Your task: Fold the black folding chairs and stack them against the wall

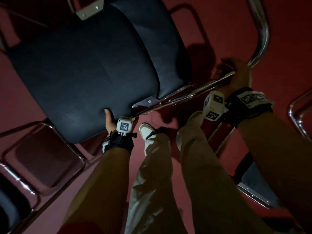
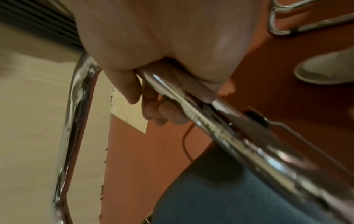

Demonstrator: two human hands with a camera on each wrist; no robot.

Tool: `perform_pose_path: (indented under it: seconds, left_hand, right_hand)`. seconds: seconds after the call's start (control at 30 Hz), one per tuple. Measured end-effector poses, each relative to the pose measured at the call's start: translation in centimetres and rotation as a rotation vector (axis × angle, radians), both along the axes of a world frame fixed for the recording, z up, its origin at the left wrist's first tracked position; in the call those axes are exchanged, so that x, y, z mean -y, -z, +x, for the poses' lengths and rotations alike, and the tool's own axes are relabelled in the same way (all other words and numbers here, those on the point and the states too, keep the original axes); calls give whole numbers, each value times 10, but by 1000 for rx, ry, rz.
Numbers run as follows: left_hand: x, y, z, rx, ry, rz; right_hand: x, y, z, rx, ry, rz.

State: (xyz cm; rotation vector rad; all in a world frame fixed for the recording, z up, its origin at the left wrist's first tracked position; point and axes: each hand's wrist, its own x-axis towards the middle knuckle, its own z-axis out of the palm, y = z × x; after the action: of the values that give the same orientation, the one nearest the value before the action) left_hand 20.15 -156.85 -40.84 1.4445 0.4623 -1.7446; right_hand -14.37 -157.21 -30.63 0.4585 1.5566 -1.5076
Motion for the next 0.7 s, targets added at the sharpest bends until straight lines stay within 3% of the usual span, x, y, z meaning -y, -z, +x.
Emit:
perform_pose_path:
  seconds: [0.23, 0.33, 0.6, 0.7]
  left_hand:
    - [1, -35, -38, -142, -16, -66]
    - [8, -58, -59, -99, -12, -43]
    - [44, -134, -125, 92, 211, -56]
    - [56, -148, -145, 55, 286, -52]
  right_hand:
    - [-9, -6, -42, 64, 32, 1]
    - [-8, -7, -66, 64, 28, 34]
    - [-6, 5, -122, 130, 67, 51]
    - [-10, 7, -138, 167, 108, 58]
